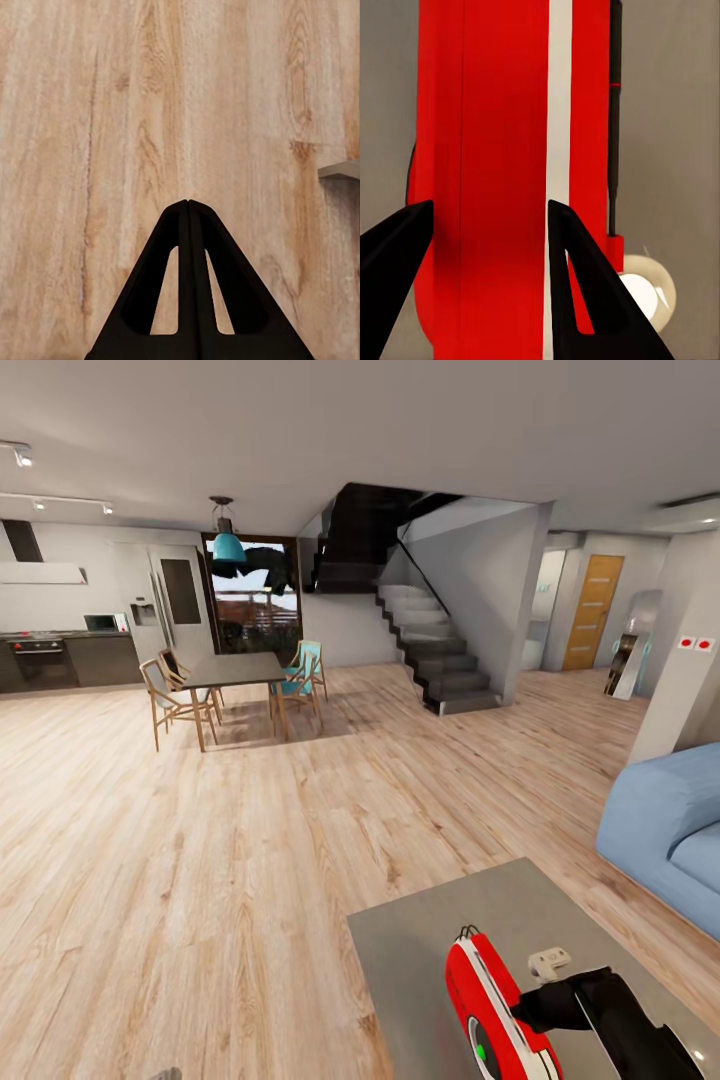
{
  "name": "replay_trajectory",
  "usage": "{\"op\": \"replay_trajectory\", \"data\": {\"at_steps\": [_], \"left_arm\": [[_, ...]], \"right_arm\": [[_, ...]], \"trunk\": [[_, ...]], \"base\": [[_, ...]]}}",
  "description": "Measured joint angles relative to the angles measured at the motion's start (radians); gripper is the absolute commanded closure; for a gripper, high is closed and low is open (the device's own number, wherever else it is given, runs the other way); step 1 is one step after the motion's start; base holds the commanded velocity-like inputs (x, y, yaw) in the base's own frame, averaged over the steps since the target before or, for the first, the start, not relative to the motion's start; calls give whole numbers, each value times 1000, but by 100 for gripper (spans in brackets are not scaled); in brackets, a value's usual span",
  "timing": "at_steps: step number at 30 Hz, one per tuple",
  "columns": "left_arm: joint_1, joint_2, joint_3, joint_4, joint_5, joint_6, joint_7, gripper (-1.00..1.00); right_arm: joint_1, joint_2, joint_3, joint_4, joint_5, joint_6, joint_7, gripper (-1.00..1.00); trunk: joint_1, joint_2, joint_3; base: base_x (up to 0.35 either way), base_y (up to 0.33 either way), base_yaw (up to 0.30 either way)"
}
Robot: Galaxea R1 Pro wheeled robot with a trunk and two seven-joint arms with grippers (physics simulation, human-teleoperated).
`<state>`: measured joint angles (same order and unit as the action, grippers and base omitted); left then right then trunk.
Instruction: Turn on the radio receiver that's on the table in the living room.
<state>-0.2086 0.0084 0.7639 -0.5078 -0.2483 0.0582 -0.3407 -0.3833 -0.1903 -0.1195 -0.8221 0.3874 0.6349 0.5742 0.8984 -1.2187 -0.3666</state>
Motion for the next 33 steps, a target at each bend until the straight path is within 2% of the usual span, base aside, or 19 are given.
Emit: {"op": "replay_trajectory", "data": {"at_steps": [5, 20, 33], "left_arm": [[0, 0, 0, 0, 0, -1, 0, 100], [0, 1, 0, 0, 0, 2, -1, 100], [0, -1, 0, 0, 0, 0, -1, 100]], "right_arm": [[0, 0, 0, 0, 0, 0, 0, 100], [0, 0, 0, 0, 0, 0, 1, 100], [0, 0, 0, 0, 0, 0, 0, 100]], "trunk": [[19, -35, -16], [19, -35, -16], [69, -126, -56]], "base": [[0, 0, 0], [0, 0, 0], [0, 0, 0]]}}
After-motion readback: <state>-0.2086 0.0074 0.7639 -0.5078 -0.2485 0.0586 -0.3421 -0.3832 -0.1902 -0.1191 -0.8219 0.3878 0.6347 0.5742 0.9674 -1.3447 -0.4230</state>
